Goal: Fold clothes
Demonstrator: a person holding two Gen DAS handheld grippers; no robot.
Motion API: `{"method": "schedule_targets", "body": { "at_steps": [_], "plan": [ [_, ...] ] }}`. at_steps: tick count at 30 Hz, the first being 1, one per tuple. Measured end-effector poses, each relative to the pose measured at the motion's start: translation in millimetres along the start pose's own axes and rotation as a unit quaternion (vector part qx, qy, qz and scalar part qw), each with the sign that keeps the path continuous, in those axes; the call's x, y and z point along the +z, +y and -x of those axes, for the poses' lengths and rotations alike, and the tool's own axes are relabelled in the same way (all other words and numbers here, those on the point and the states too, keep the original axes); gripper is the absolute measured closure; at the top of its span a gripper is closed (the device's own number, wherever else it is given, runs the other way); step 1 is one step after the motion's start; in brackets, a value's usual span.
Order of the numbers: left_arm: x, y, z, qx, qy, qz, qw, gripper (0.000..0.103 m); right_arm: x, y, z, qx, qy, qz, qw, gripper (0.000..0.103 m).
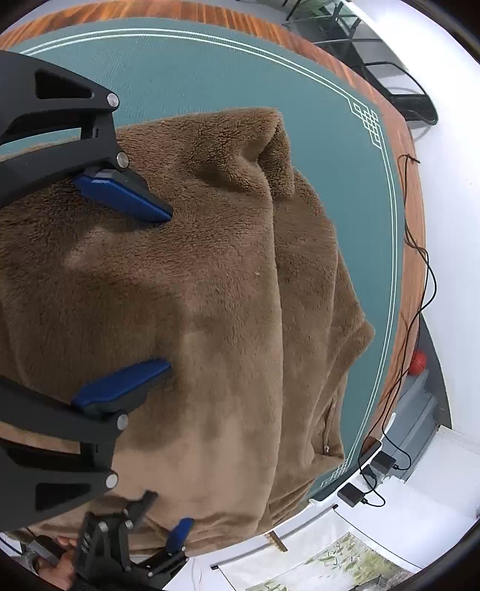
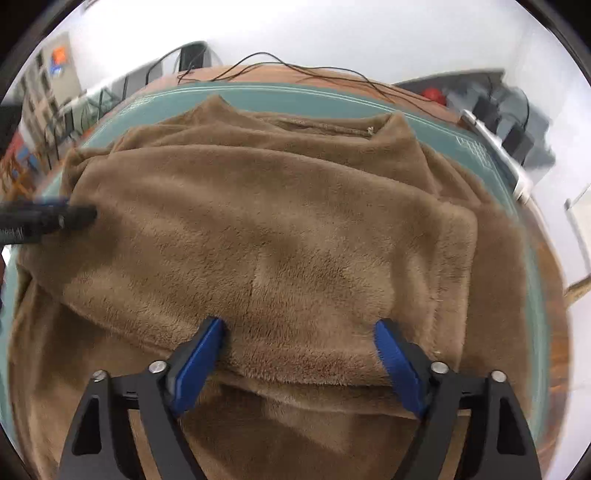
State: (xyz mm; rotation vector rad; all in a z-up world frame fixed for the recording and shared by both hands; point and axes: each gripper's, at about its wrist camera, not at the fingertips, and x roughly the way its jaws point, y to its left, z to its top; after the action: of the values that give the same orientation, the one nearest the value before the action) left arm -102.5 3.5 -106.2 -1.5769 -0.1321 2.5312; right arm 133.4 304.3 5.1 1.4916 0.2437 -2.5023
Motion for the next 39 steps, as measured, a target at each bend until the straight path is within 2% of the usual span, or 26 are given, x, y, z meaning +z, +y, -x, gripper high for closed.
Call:
{"method": "schedule_targets", "body": {
  "at_steps": [5,9,14,18,20,24,28,29,31,36,39],
  "plan": [
    [-1.6,-1.4,16.8,-0.001,0.005,-0.003,1.0000,0.022,2.1,3.3,10.4,-0.015,0.007,-0.006,1.000,0.014],
    [-17.1,-6.9,47.1,-0.028,-0.002,0.006,0.9996,0.022,-9.7,17.1,49.3,0.013,-0.027,-0.007,1.000,0.014],
    [-61.5,-34.6,58.6,-0.038,0.032,-0.021,0.9985,0.022,-53.8,35.1,72.1,0.053,0.002,0.017,0.998,0.014],
    [-105.7,-46.6,54.7,-0.050,0.059,0.006,0.9970,0.022,-92.3,44.0,74.7,0.043,0.030,0.042,0.998,0.014],
    [-122.5,-51.7,49.5,-0.041,0.064,0.015,0.9970,0.022,-109.2,44.3,72.4,0.041,0.040,0.048,0.997,0.014],
    [-134.1,-67.3,50.6,0.012,0.039,-0.014,0.9991,0.022,-126.6,43.2,63.4,0.040,0.055,0.053,0.996,0.014],
    [-138.3,-75.1,51.2,0.044,0.027,-0.018,0.9985,0.018,-132.5,47.0,55.8,0.040,0.041,0.069,0.996,0.005],
    [-139.3,-77.1,51.6,0.052,0.025,-0.019,0.9982,0.018,-132.5,47.3,55.1,0.043,0.038,0.069,0.996,0.001],
    [-141.3,-81.2,52.4,0.067,0.021,-0.022,0.9973,0.018,-132.0,48.6,55.5,0.046,0.037,0.074,0.996,0.001],
    [-151.9,-84.3,84.1,0.060,0.015,0.018,0.9979,0.018,-136.2,36.9,76.5,0.064,0.010,0.061,0.996,0.001],
    [-168.9,-95.3,98.7,0.064,0.010,0.020,0.9977,0.018,-144.5,24.0,93.0,0.068,-0.005,0.055,0.996,0.001]
  ]
}}
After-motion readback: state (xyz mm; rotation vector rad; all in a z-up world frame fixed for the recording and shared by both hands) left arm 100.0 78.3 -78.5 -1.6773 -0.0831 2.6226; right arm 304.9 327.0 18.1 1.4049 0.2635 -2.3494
